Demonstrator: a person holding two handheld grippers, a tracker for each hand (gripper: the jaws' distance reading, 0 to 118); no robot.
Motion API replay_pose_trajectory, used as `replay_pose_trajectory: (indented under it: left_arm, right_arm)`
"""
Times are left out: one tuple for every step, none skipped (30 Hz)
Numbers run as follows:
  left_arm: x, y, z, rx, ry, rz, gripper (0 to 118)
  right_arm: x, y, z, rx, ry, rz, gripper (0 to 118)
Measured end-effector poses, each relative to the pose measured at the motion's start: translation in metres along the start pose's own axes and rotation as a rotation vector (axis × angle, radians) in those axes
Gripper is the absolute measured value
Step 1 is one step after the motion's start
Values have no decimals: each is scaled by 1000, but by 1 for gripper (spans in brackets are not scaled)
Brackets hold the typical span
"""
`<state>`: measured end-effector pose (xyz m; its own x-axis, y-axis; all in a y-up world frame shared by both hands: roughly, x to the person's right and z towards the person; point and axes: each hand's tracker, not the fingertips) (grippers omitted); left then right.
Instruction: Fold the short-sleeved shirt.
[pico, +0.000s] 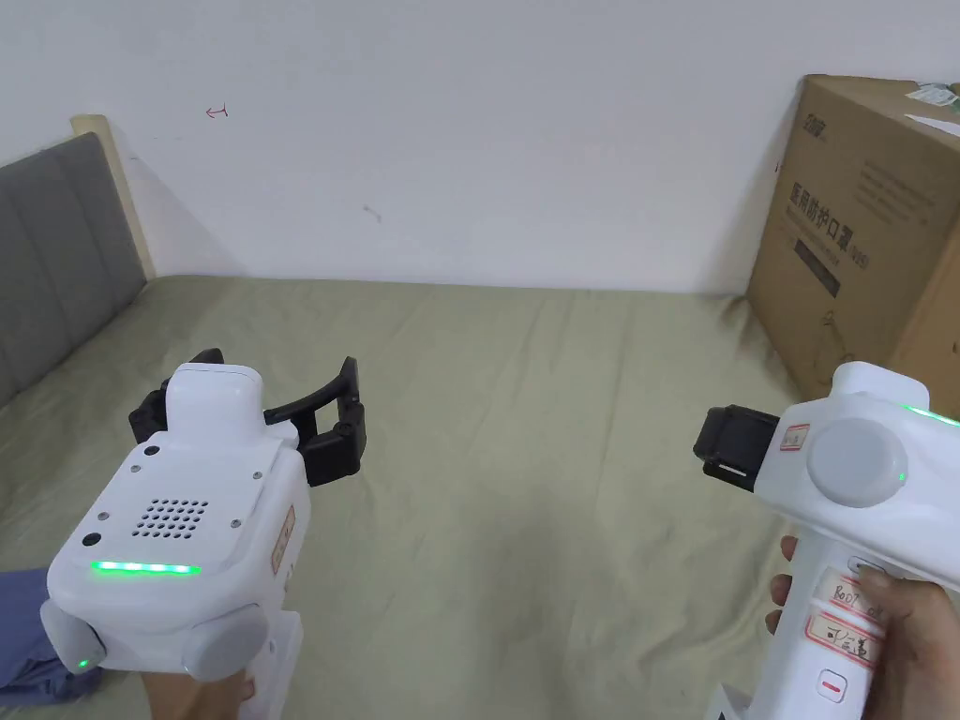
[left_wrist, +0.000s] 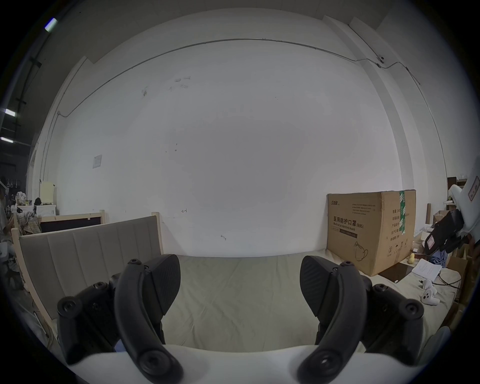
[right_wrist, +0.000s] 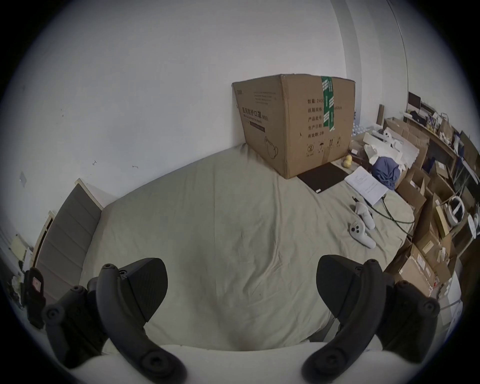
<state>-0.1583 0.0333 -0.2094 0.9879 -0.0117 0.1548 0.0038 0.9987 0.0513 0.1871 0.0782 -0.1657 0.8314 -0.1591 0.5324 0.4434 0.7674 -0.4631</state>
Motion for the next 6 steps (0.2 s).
replay_pose_trajectory:
  left_arm:
    - [0,0,0,0,1,1,96]
    - [0,0,0,1,0,2,96]
    - [0,1,0,2,-1,3,96]
    - [-1,1,0,2,-2,3,96]
    - [-1,1,1,5,-2,2,96]
    - [-1,1,1,6,-1,1,96]
  right_arm:
    - [-3,-1,2,11,-8,12,114]
    - [-5,-2,3,19,-18,22,114]
    - [-5,-3,5,29,-12,30,114]
    - [-4,-4,6,44,1,36,115]
    - [-2,-2,4,57,9,39,116]
    - [-1,-2,3,68,9,51,116]
